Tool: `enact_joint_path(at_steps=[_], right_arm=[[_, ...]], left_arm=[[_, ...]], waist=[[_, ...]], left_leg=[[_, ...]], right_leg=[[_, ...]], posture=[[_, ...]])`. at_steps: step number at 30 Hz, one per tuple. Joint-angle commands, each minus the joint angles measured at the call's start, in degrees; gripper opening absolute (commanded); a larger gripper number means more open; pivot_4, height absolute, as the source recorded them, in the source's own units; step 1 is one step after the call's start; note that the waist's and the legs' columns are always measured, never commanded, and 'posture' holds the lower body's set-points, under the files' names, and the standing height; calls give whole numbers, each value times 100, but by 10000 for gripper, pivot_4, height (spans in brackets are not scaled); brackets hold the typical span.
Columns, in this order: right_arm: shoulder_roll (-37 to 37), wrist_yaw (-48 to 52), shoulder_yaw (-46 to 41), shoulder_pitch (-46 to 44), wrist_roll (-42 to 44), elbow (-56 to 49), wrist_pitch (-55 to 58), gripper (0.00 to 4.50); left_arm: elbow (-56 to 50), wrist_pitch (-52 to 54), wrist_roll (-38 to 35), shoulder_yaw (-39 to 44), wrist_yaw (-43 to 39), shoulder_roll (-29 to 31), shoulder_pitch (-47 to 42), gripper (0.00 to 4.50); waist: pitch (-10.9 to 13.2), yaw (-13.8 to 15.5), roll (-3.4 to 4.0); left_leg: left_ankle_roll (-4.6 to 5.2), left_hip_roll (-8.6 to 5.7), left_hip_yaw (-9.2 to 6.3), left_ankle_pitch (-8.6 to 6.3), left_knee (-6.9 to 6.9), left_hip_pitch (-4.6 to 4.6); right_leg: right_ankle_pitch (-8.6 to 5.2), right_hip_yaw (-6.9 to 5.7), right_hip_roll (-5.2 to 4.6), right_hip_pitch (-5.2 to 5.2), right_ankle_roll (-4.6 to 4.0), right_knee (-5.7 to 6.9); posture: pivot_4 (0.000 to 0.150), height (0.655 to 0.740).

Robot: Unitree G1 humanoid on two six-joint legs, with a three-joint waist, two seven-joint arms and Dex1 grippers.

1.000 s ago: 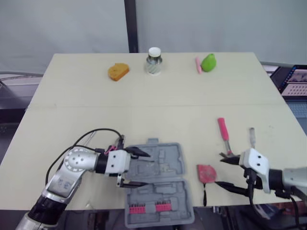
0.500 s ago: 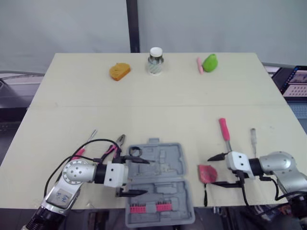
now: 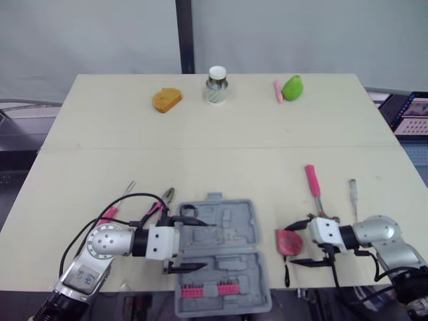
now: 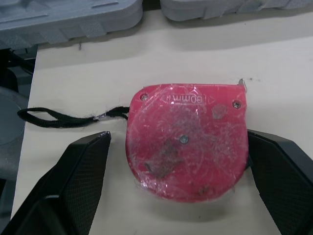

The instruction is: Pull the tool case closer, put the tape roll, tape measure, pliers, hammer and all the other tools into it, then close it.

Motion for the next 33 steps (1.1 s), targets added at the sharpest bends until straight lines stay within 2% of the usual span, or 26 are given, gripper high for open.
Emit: enact_joint_path(at_steps=[1, 23, 25, 28, 33], right_arm=[[24, -53, -16, -47, -33, 13, -60, 44589], [-100, -133, -104, 30, -142, 188, -202, 44589], [-114, -130, -121, 38, -137, 202, -207, 39424], [-135, -116, -136, 45, -134, 222, -216, 28880], [-185, -107, -191, 42, -44, 79, -60, 28852]], left_arm=[[-226, -7, -10, 71, 44, 52, 35, 45000], [-239, 76, 13, -14, 96, -3, -35, 45000], [-233, 73, 22, -29, 101, -16, -40, 45000], [-229, 82, 35, -54, 112, -39, -62, 45000], [-238, 129, 30, 2, 212, -62, -17, 45000]], waist=[[0, 0, 0], [0, 6, 0], [0, 7, 0], [0, 6, 0], [0, 6, 0]], left_leg=[[0, 0, 0, 0, 0, 0], [0, 0, 0, 0, 1, 1], [0, 0, 0, 0, 2, 1], [0, 0, 0, 0, 1, 1], [0, 0, 0, 0, 1, 1]], right_leg=[[0, 0, 0, 0, 0, 0], [0, 0, 0, 2, 0, 0], [0, 0, 0, 2, 0, 0], [0, 0, 0, 2, 0, -1], [0, 0, 0, 2, 0, -1]], posture=[[1500, 7400], [1500, 7400], [1500, 7400], [1500, 7400], [1500, 7400]])
